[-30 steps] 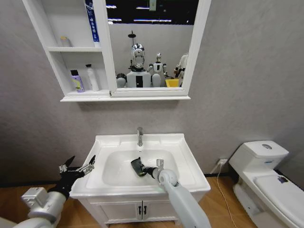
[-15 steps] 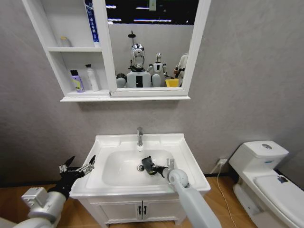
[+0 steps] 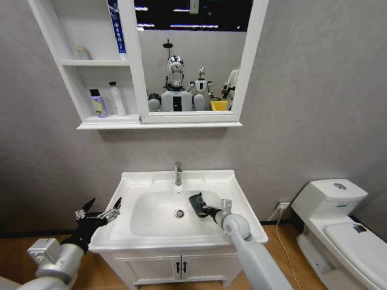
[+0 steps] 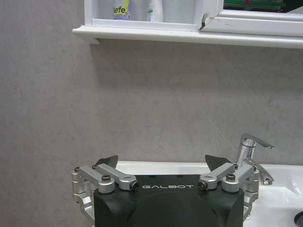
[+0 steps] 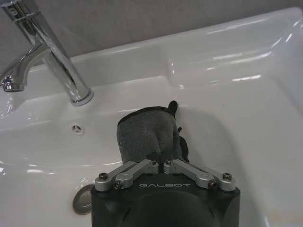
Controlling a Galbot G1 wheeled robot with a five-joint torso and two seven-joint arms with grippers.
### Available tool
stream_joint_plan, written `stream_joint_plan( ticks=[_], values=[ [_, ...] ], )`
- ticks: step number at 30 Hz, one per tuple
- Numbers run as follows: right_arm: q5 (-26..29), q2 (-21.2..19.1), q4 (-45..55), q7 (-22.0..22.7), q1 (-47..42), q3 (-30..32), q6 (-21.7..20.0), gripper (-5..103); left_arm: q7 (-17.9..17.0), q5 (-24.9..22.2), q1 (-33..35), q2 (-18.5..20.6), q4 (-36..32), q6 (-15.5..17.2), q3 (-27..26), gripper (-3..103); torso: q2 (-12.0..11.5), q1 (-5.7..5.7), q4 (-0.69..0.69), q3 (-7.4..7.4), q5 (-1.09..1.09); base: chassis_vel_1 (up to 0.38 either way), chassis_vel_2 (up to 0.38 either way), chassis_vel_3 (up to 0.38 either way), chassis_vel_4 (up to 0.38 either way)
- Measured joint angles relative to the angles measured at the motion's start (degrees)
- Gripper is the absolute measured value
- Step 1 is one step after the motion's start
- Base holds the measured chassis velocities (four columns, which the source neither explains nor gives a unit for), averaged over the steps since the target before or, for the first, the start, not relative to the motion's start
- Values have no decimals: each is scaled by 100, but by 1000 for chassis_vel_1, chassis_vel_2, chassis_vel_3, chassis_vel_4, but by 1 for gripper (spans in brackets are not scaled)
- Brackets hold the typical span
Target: Move facial cleanser and shampoo from washbasin to cabinet, then wipe washbasin with towel.
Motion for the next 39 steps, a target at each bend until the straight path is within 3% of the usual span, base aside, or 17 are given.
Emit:
stream_joint_plan(
  ticks=[2, 8, 17, 27, 39],
  values=[
    [-311, -47, 142, -122, -12, 260, 0, 0, 0, 0, 0, 0, 0, 0, 0, 100, 0, 0, 0, 0, 0, 0, 0, 0, 0],
    [-529, -227, 296, -446, 6, 806, 0, 0, 0, 0, 0, 0, 0, 0, 0, 100, 0, 0, 0, 0, 0, 0, 0, 0, 0],
    [-356, -549, 203, -984, 14, 1314, 0, 0, 0, 0, 0, 0, 0, 0, 0, 100, 0, 0, 0, 0, 0, 0, 0, 0, 0],
    [114, -427, 631, -201, -590, 1239, 1, 0, 0, 0, 0, 0, 0, 0, 0, 100, 0, 0, 0, 0, 0, 0, 0, 0, 0],
    [179, -266, 1057, 99, -1211, 1244, 8, 0, 0, 0, 0, 0, 0, 0, 0, 100, 0, 0, 0, 0, -1, 0, 0, 0, 0]
  ],
)
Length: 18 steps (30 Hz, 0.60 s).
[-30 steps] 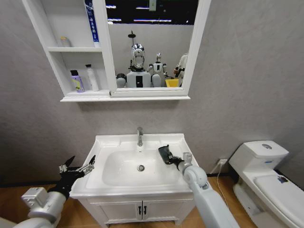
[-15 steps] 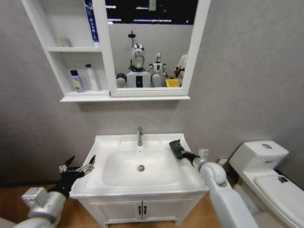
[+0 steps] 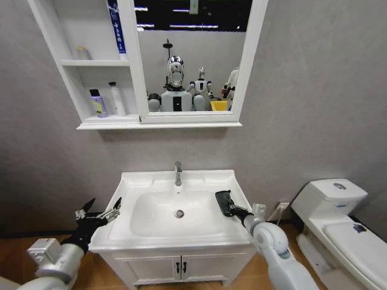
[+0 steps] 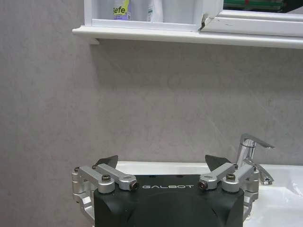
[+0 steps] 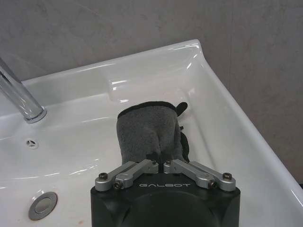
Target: Move facial cleanser and shampoo from washbasin to cabinet, then wipe washbasin with towel.
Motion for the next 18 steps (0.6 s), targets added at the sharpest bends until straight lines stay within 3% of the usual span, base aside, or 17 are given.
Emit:
stream_joint_plan(
  ticks=[10, 18],
  values=[
    [-3, -109, -622, -183, 301, 212, 10, 0, 0, 0, 0, 0, 0, 0, 0, 100, 0, -1, 1, 0, 0, 0, 0, 0, 0],
    [-219, -412, -1008, -1012, 865, 116, 133, 0, 0, 0, 0, 0, 0, 0, 0, 100, 0, 0, 0, 1, 2, 0, 0, 0, 0]
  ],
)
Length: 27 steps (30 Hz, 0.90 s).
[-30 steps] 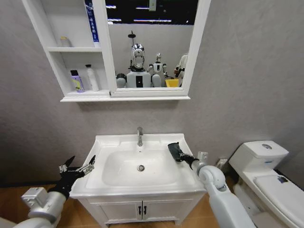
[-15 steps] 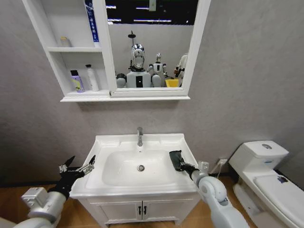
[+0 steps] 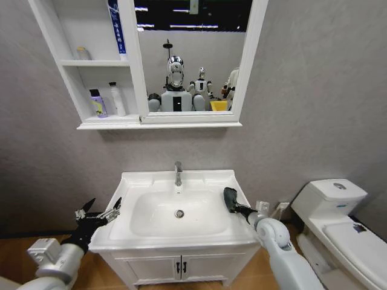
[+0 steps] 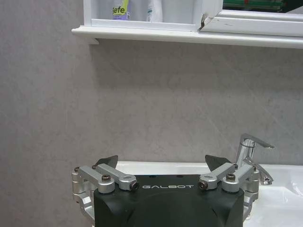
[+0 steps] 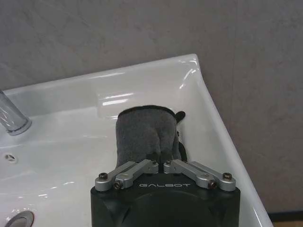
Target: Move facial cleanser and shampoo from washbasin to cabinet, then wipe washbasin with towel.
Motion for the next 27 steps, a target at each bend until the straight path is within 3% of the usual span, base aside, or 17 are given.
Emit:
stream_joint_plan(
  ticks=[4, 14, 27],
  values=[
    [-121, -58, -113, -171, 277, -129, 108, 0, 0, 0, 0, 0, 0, 0, 0, 100, 0, 0, 0, 0, -1, 0, 0, 0, 0],
    [-128, 0, -303, 161, 602, -165, -65, 0, 0, 0, 0, 0, 0, 0, 0, 100, 0, 0, 0, 0, -2, 0, 0, 0, 0],
    [-726, -37, -1132, -506, 1043, -389, 547, 0, 0, 0, 0, 0, 0, 0, 0, 100, 0, 0, 1, 0, -1, 0, 0, 0, 0]
  ],
)
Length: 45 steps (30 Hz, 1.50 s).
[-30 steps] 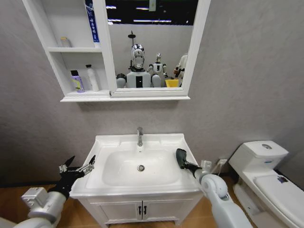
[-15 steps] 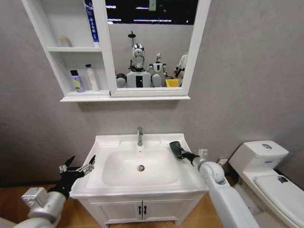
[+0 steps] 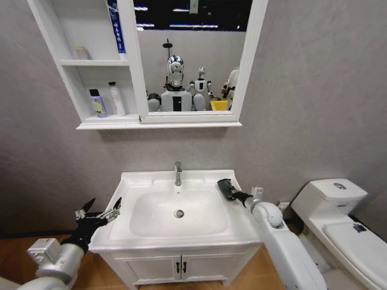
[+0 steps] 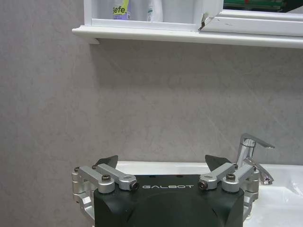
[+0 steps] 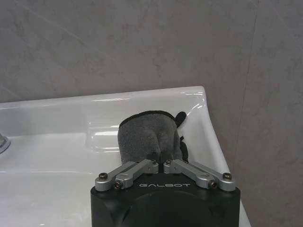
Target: Move facial cleanser and shampoo from washbasin to cabinet, then wipe washbasin with towel.
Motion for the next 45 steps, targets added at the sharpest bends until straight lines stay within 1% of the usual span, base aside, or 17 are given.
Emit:
stream_joint_plan(
  ticks=[3, 6, 9, 10, 11, 13, 14, 15, 18, 20, 21, 24, 27, 31, 40, 43, 45],
  values=[
    [-125, 3, -34, 36, 34, -34, -5, -3, 0, 0, 0, 0, 0, 0, 0, 100, 0, 0, 0, 0, 0, 0, 0, 0, 0],
    [-197, -19, -1, 112, -13, -40, -32, 13, 0, 0, 0, 0, 0, 0, 0, 100, 0, 0, -1, 0, 0, 0, 0, 0, 0],
    [-203, -43, 7, 126, -53, -11, -31, 24, 0, 0, 0, 0, 0, 0, 0, 100, 0, 0, 0, 0, 0, 0, 0, 0, 0],
    [-203, -43, 7, 126, -53, -11, -31, 24, 0, 0, 0, 0, 0, 0, 0, 100, 0, 0, 0, 0, 0, 0, 0, 0, 0],
    [-205, -66, 23, 127, -71, 5, -20, 30, 0, 0, 0, 0, 0, 0, 0, 100, 0, 0, -1, 0, 0, 0, 0, 0, 0],
    [-209, -90, 42, 128, -85, 19, 3, 30, 0, 0, 0, 0, 0, 0, 0, 100, 0, 0, -1, 0, 0, 0, 0, 0, 0],
    [-210, -112, 72, 131, -95, 27, 27, 35, 0, 0, 0, 0, 0, 0, 0, 100, 0, 0, -1, 0, 0, 0, 0, 0, 0],
    [-210, -140, 125, 133, -105, 38, 41, 46, 0, 0, 0, 0, 0, 0, 0, 100, 0, 0, -1, 0, 0, 0, 0, 0, 0],
    [-212, -176, 231, 159, -122, 49, 44, 51, 0, 0, 0, 0, 0, 0, 0, 100, 0, 0, -1, 0, 0, 0, 0, 0, 0],
    [-272, -215, 406, 197, -171, 70, 44, 63, 0, 0, 0, 0, 0, 0, 0, 100, 0, 0, 0, 0, 0, 0, 0, 0, 0],
    [-272, -215, 406, 197, -171, 70, 44, 63, 0, 0, 0, 0, 0, 0, 0, 100, 0, 0, 0, 0, 0, 0, 0, 0, 0],
    [-417, -266, 739, 282, -340, 134, -3, 80, -1, 0, 0, 0, 0, 0, 0, 100, 1, 0, -1, 0, 0, 0, 0, 0, 0],
    [-427, -274, 899, 310, -444, 185, -36, 84, 0, 0, 0, 0, 0, 0, 0, 100, 1, 0, -1, 0, -1, 0, 0, 0, 0],
    [-427, -285, 913, 334, -498, 217, -73, 98, 0, 0, 0, 0, 0, 0, 0, 100, 1, 0, -1, 0, -1, 0, 0, 0, 0],
    [-434, -267, 889, 416, -406, 179, -1, 100, 0, 0, 0, 0, 0, 0, 0, 100, 0, 0, 0, 0, 0, 0, 0, 0, 0],
    [-408, -271, 1105, 590, -506, 187, -1, 100, 0, 0, 0, 0, 0, 0, 0, 100, 0, 0, 1, 0, -1, 0, 0, 0, 0],
    [-335, -273, 1499, 889, -755, 245, -69, 100, 0, 0, 0, 0, 0, 0, 0, 100, 1, 0, 0, 0, -1, 0, 0, 0, 0]
  ],
)
